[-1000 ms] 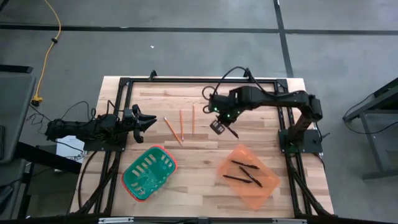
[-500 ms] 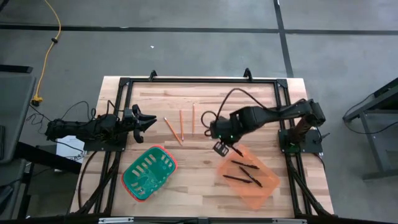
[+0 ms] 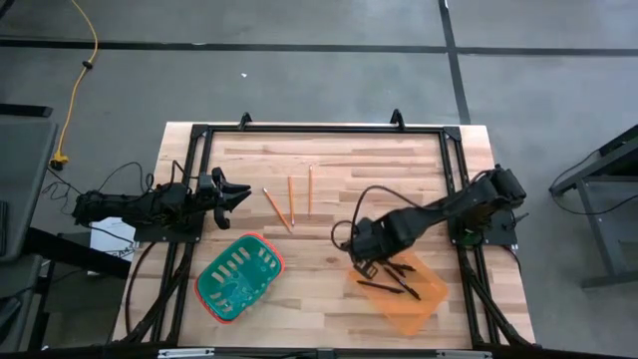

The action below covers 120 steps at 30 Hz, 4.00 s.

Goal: Sort pens & pencils
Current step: Put the black pen into the orange bin, then put the left yellow pencil into the blue bin

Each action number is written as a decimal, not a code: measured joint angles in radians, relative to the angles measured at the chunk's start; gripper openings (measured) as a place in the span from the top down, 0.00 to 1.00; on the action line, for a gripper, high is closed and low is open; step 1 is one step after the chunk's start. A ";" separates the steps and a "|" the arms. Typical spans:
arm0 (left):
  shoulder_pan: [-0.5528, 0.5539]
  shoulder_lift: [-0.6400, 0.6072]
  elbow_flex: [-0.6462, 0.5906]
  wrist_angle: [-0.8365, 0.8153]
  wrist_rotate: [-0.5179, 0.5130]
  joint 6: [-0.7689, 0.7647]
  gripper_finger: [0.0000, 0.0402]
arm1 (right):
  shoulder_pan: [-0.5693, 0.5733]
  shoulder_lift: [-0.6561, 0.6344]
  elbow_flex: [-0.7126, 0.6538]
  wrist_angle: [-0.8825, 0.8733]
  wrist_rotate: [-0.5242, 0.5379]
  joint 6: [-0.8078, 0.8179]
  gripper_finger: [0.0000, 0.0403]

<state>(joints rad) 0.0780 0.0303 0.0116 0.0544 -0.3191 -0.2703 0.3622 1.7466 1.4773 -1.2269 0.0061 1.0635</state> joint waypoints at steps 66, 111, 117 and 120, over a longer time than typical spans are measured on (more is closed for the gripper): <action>0.000 0.000 0.000 0.000 0.000 0.000 0.82 | 0.119 0.000 -0.423 0.314 -0.227 0.106 0.98; 0.000 0.000 0.000 0.000 0.000 0.000 0.82 | 0.048 -0.036 -0.343 0.210 -0.067 -0.103 0.76; 0.000 0.000 0.000 0.000 0.000 0.000 0.82 | -0.016 -0.125 -0.347 0.320 0.047 -0.250 0.76; 0.000 0.000 0.000 0.000 0.000 0.000 0.82 | -0.046 -0.171 -0.348 0.396 0.098 -0.350 0.76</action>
<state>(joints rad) 0.0781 0.0303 0.0117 0.0544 -0.3187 -0.2707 0.3164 1.5754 1.1297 -0.8312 0.1039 0.7130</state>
